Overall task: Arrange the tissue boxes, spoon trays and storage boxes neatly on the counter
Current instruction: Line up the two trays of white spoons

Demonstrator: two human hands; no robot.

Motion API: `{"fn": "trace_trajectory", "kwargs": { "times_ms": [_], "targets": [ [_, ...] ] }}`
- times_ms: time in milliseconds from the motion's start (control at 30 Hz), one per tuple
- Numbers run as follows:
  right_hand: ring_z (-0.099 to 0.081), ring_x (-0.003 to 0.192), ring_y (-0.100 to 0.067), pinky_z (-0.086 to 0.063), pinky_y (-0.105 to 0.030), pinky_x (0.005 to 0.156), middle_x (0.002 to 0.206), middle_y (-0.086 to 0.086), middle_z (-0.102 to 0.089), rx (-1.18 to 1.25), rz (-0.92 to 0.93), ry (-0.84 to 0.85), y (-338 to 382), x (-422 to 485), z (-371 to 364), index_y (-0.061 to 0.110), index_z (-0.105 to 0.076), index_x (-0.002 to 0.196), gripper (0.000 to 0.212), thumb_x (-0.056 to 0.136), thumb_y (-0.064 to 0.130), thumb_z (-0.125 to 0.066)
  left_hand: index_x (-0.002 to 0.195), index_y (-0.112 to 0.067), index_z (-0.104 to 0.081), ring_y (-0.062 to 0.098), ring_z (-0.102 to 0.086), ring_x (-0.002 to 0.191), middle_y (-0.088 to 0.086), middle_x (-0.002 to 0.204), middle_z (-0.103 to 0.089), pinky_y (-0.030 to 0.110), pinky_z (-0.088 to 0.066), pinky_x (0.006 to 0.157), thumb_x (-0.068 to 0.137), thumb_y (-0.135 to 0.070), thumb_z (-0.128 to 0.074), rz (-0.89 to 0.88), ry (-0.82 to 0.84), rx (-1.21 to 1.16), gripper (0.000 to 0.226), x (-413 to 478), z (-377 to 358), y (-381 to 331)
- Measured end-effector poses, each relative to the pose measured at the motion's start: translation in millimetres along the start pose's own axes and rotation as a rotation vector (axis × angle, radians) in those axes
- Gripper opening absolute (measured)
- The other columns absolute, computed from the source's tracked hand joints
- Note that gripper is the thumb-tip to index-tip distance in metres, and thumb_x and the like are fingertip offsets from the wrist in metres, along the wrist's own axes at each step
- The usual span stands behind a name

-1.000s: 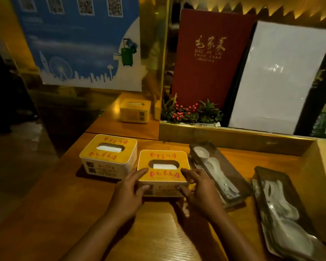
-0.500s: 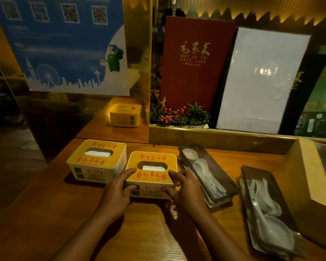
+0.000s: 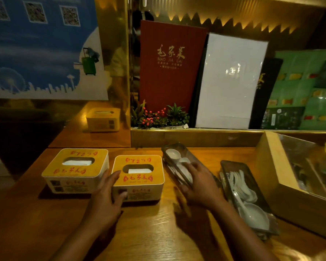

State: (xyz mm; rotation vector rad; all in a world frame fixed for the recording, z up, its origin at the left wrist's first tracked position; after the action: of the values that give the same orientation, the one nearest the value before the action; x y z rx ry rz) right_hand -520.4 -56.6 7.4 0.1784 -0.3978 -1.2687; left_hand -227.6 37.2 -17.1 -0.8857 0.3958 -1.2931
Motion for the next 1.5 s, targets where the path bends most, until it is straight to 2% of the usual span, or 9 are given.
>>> {"fn": "trace_trajectory", "kwargs": {
  "times_ms": [133,300,567,733,900,1000,1100,1233,1500],
  "targets": [
    [-0.035,0.132,-0.038,-0.029,-0.047,0.111,0.143,-0.018,-0.038,-0.229,-0.136,0.159,-34.4,-3.9,12.0,0.03,-0.026,0.152,0.094,0.072,0.07,-0.055,0.142,-0.032,-0.049,0.022,-0.023,0.149,-0.006,0.162,-0.026,0.045,-0.037,0.107,0.088,-0.02,-0.071,-0.237,-0.151,0.055,0.059,-7.7,-1.5,-29.6],
    [-0.04,0.128,-0.036,-0.038,-0.044,0.104,0.14,-0.015,-0.042,-0.191,-0.191,0.13,-28.6,-26.0,8.0,0.034,-0.032,0.15,0.097,0.068,0.081,-0.052,0.137,-0.032,-0.053,0.005,-0.04,0.135,-0.015,0.151,-0.039,0.024,-0.041,0.101,0.09,-0.023,-0.068,-0.474,-0.024,-0.026,0.051,-26.6,-31.8,-71.2],
    [-0.032,0.134,-0.038,-0.038,-0.043,0.108,0.148,-0.018,-0.026,-0.109,-0.152,0.063,-6.3,-80.2,-12.9,0.031,-0.025,0.154,0.102,0.066,0.078,-0.047,0.145,-0.051,-0.037,0.003,-0.048,0.129,-0.019,0.147,-0.045,0.037,-0.051,0.103,0.092,-0.049,-0.06,-0.058,0.416,-0.383,0.058,-52.2,-110.2,-78.9],
    [-0.03,0.139,-0.04,-0.036,-0.041,0.111,0.153,-0.018,-0.019,-0.057,-0.089,0.102,-16.2,-86.7,-13.2,0.029,-0.024,0.154,0.099,0.067,0.074,-0.038,0.132,-0.067,-0.038,0.004,-0.055,0.127,-0.018,0.141,-0.056,0.04,-0.051,0.102,0.088,-0.044,-0.062,-0.013,0.37,-0.399,0.055,-64.0,-124.5,-87.4],
    [-0.028,0.143,-0.033,-0.038,-0.044,0.112,0.16,-0.005,-0.011,0.088,-0.003,0.154,-42.3,-92.9,4.1,0.035,-0.02,0.154,0.091,0.08,0.061,-0.066,0.148,-0.039,-0.038,0.006,-0.043,0.138,-0.013,0.152,-0.044,0.031,-0.043,0.109,0.094,-0.016,-0.063,-0.025,0.239,-0.28,0.064,-71.3,-132.6,-96.9],
    [-0.027,0.144,-0.027,-0.041,-0.043,0.11,0.159,-0.003,-0.017,0.048,0.029,0.092,-76.7,-110.8,36.0,0.037,-0.027,0.151,0.079,0.084,0.055,-0.064,0.148,-0.028,-0.041,0.004,-0.031,0.136,-0.009,0.159,-0.028,0.023,-0.039,0.105,0.093,-0.019,-0.064,-0.068,0.023,-0.112,0.061,-83.0,-138.6,-121.4],
    [-0.04,0.131,-0.028,-0.045,-0.04,0.1,0.145,-0.007,-0.037,-0.092,-0.044,-0.03,-123.3,-130.5,70.6,0.033,-0.04,0.145,0.075,0.079,0.067,-0.053,0.144,-0.026,-0.047,0.015,-0.022,0.148,-0.003,0.161,-0.024,0.038,-0.038,0.113,0.09,-0.024,-0.063,-0.205,-0.094,0.055,0.056,-97.1,-156.3,-152.2],
    [-0.043,0.124,-0.03,-0.044,-0.039,0.1,0.14,-0.01,-0.037,-0.192,-0.163,0.179,-168.6,-148.7,83.0,0.039,-0.026,0.151,0.092,0.072,0.083,-0.047,0.143,-0.031,-0.047,0.024,-0.016,0.152,0.002,0.161,-0.031,0.047,-0.015,0.123,0.088,-0.04,-0.058,-0.262,0.002,0.304,0.057,-104.8,-189.0,-175.3],
    [-0.042,0.136,-0.03,-0.041,-0.039,0.109,0.159,-0.009,-0.029,0.102,-0.04,0.194,-193.1,-132.1,63.8,0.029,-0.034,0.152,0.068,0.093,0.037,-0.065,0.153,-0.034,-0.033,0.012,-0.034,0.144,-0.013,0.165,-0.019,0.026,-0.036,0.111,0.096,-0.042,-0.055,-0.267,0.203,0.227,0.062,-130.5,-228.0,-202.8]
  ]
}}
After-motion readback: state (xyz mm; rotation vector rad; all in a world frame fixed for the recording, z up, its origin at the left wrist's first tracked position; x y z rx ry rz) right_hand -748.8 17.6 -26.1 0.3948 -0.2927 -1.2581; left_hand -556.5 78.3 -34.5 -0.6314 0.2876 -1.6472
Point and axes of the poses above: each hand's wrist, its own x-axis towards the middle knuckle, its own z-axis out of the back of the hand, y = z × x, the point moved 1 cm from there along x, towards the middle knuckle
